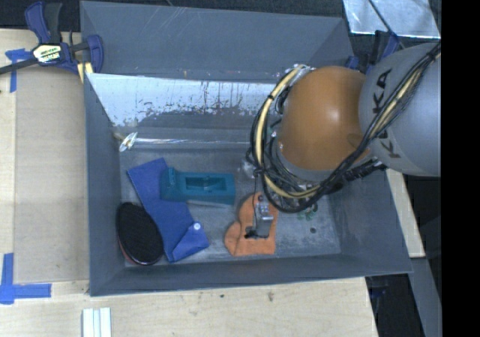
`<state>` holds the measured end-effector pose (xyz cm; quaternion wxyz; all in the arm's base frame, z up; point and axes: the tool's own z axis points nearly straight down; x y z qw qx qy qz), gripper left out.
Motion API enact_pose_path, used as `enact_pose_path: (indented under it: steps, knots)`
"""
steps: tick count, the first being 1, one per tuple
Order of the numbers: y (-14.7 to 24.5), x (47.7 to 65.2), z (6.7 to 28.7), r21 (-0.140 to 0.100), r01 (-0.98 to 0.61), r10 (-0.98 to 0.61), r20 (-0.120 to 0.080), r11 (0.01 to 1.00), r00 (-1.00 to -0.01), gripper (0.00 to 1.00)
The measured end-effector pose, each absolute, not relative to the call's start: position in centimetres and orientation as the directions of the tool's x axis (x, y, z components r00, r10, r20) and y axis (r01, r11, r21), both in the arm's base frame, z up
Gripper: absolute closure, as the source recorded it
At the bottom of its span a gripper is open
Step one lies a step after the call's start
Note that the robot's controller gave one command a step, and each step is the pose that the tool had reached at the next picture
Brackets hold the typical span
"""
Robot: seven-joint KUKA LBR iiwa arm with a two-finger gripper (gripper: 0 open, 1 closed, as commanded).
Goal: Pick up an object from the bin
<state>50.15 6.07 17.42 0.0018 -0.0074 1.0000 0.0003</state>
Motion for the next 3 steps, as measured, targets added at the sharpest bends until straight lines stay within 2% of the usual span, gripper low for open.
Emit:
enact_pose_path:
  steps: [1, 2, 3]
  knots:
    - [4.6, 51.1, 14.7, 0.000, -0.012, -0.012, -0.002, 1.000, -1.000, 0.00]
    - [3.6, 51.0, 11.8, 0.000, 0.065, 0.065, -0.002, 0.998, -0.998, 0.00]
    - [2.6, 50.3, 8.6, 0.000, 0.053, 0.053, 0.000, 0.999, -0.999, 1.00]
